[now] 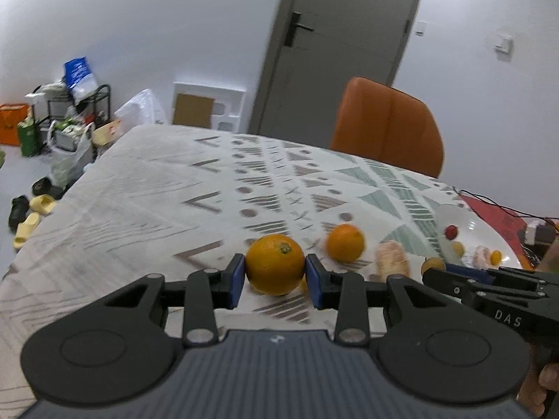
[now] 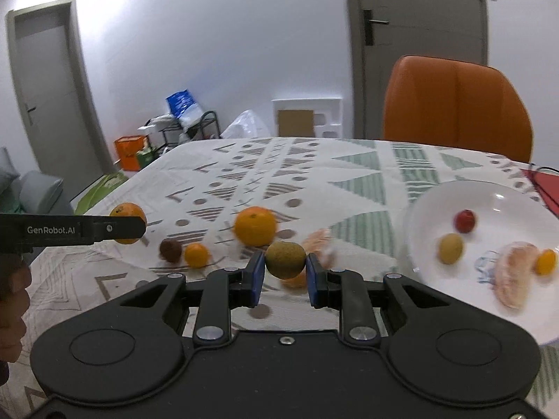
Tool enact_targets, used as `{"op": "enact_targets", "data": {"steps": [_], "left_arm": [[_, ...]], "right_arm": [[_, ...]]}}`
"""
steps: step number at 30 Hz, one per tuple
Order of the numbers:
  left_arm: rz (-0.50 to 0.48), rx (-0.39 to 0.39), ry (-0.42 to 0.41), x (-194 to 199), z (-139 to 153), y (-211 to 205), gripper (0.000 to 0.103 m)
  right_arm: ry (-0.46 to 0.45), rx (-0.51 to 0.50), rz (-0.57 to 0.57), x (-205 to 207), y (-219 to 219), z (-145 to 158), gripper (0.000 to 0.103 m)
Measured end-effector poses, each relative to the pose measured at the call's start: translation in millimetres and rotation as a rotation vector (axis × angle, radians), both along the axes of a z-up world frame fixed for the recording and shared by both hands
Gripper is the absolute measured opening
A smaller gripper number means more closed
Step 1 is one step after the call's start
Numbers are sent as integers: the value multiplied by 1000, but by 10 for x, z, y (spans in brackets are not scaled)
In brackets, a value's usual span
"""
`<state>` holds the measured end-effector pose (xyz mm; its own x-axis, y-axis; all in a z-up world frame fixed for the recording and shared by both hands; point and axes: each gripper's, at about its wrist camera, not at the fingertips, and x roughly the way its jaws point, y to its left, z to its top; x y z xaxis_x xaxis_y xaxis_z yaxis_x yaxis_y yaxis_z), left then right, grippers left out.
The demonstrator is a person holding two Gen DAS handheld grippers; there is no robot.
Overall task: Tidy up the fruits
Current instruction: 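Carry the orange and yellow-green fruit onto the white plate and open both tools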
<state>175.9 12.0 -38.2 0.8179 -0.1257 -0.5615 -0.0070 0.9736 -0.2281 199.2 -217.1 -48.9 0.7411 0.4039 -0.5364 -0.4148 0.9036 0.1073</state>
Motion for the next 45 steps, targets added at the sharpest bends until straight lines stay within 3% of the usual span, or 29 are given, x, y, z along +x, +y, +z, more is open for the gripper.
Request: {"op": "enact_targets", "data": {"steps": [18,37,39,42,45], "left_arm": [[-152,39,-15,209,97,-766,36],[-252,68,-28,305,138,-1396,36],[-255,72,-29,302,146,-1436,36],[-264,79,-38,296,171,-1498,36],[-271,89,-39,317,178,-1559,36]], "right_arm": [[-26,34,-170,-51,-812,15,24],[-48,39,-303,-37,-1421,-24,24],[-58,35,-318,-18,-1458,-19,25],[-82,26,-356,-33,-1502,-9,35],[-77,45,-357,-56,-1551,-23,36]]}}
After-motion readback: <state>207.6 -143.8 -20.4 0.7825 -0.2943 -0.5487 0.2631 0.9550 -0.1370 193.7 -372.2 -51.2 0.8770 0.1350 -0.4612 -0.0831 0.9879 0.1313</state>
